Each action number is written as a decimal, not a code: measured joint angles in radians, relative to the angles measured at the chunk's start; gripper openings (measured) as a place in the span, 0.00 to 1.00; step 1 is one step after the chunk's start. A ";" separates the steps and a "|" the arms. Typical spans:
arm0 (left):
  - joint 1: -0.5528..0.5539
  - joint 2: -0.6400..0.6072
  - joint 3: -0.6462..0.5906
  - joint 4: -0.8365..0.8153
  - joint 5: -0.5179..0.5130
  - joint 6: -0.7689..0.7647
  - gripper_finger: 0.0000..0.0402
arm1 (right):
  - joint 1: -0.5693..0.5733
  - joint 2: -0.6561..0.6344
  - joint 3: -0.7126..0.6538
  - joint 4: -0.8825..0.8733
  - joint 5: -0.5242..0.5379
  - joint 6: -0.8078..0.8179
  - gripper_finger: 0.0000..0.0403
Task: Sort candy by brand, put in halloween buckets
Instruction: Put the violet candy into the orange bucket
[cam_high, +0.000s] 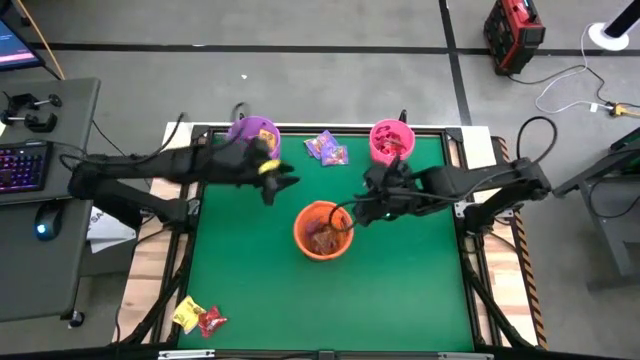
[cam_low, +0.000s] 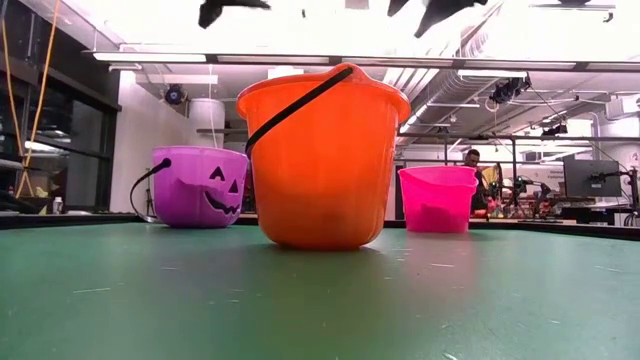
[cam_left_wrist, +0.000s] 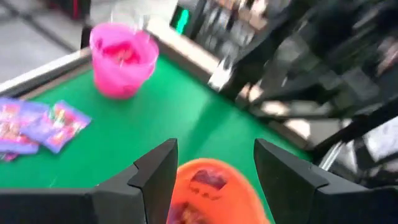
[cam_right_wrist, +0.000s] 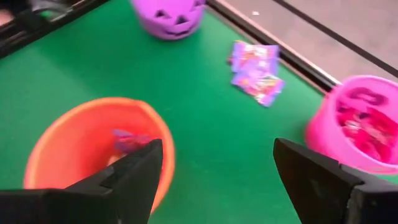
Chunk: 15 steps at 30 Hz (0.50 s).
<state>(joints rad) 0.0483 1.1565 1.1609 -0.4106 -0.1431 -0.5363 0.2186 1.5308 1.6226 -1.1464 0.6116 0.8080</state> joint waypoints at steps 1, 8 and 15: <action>0.048 0.042 0.029 -0.027 0.057 0.017 0.50 | -0.006 -0.008 0.000 -0.019 0.011 0.021 0.75; 0.302 0.399 0.282 -0.191 0.224 0.124 0.50 | -0.064 -0.034 0.000 -0.077 0.019 0.047 0.75; 0.445 0.729 0.503 -0.243 0.227 0.120 0.50 | -0.146 -0.029 -0.001 -0.077 -0.029 -0.067 0.75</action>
<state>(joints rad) 0.4935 1.8859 1.6642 -0.6533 0.0837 -0.4160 0.0725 1.5017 1.6218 -1.2231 0.5822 0.7411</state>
